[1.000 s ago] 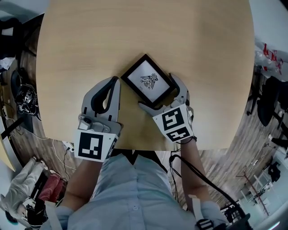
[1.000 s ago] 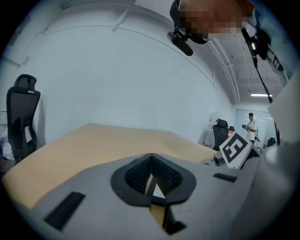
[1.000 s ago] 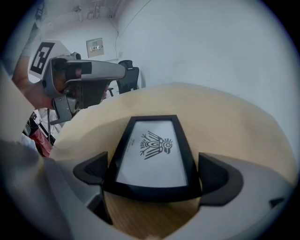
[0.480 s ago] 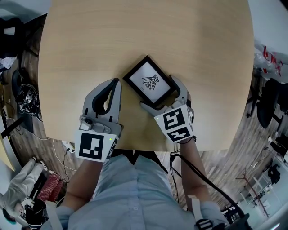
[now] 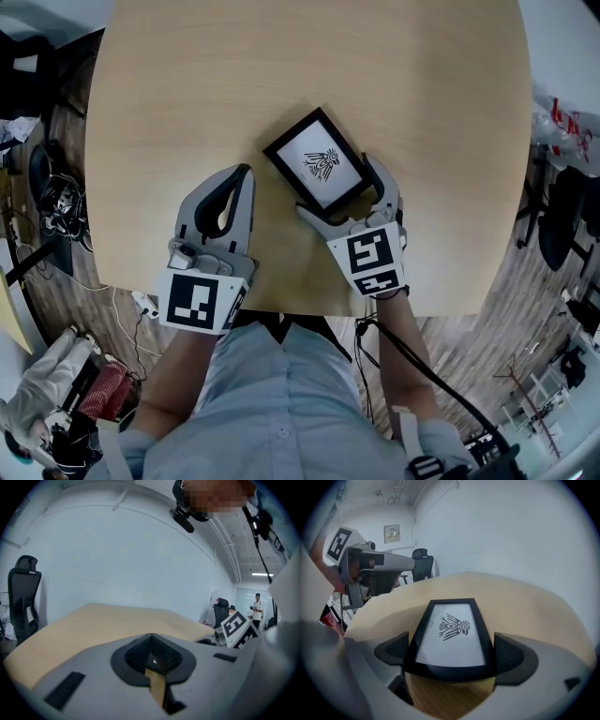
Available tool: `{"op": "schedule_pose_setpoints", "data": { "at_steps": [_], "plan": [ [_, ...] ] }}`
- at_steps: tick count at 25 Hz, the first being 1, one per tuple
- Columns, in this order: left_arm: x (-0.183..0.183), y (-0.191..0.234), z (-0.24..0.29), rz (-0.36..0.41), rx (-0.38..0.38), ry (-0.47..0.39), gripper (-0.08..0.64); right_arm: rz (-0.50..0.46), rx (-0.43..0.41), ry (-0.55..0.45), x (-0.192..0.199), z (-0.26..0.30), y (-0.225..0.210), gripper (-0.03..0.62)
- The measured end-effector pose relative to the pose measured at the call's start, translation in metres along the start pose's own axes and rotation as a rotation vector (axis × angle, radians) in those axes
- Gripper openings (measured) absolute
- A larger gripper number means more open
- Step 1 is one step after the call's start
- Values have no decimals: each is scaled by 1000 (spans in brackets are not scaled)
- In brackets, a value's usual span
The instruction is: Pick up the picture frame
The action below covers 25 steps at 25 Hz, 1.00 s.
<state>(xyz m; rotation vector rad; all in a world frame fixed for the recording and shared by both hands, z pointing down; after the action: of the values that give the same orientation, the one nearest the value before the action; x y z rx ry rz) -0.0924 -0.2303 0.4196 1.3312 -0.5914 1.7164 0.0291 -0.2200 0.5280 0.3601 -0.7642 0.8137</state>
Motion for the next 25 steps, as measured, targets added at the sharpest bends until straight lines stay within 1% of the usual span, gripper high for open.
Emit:
{"op": "schedule_pose_setpoints", "data": {
  "at_steps": [5, 10, 15, 20, 22, 23, 25],
  "plan": [
    [3, 2, 3, -19, 10, 9, 0, 26, -7, -14, -4, 0, 1, 568],
    [12, 1, 5, -92, 21, 18, 2, 29, -9, -16, -3, -2, 0, 568],
    [14, 3, 5, -97, 21, 23, 3, 32, -13, -12, -3, 0, 2, 568],
    [22, 8, 7, -123, 11, 55, 71, 33, -22, -16, -6, 3, 3, 568],
    [29, 8, 9, -166, 16, 72, 88, 39, -22, -21, -6, 2, 3, 568],
    [32, 9, 9, -207, 19, 77, 98, 43, -22, -26, -6, 1, 3, 568],
    [39, 12, 11, -338, 29, 75, 111, 49, -25, -40, -10, 0, 3, 568]
  ]
}}
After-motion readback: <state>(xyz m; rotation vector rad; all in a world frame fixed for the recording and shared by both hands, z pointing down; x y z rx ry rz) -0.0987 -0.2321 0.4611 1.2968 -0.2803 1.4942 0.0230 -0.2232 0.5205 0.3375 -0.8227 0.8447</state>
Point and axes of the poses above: the fingertips, and each gripper's own axes: z forward along the fingers, y to its left, x out of its underside, the point moved 2 cm from there along -z, backward along the fingers, and after that the axes turned 5 degrees about x, right-handed, at the moved point
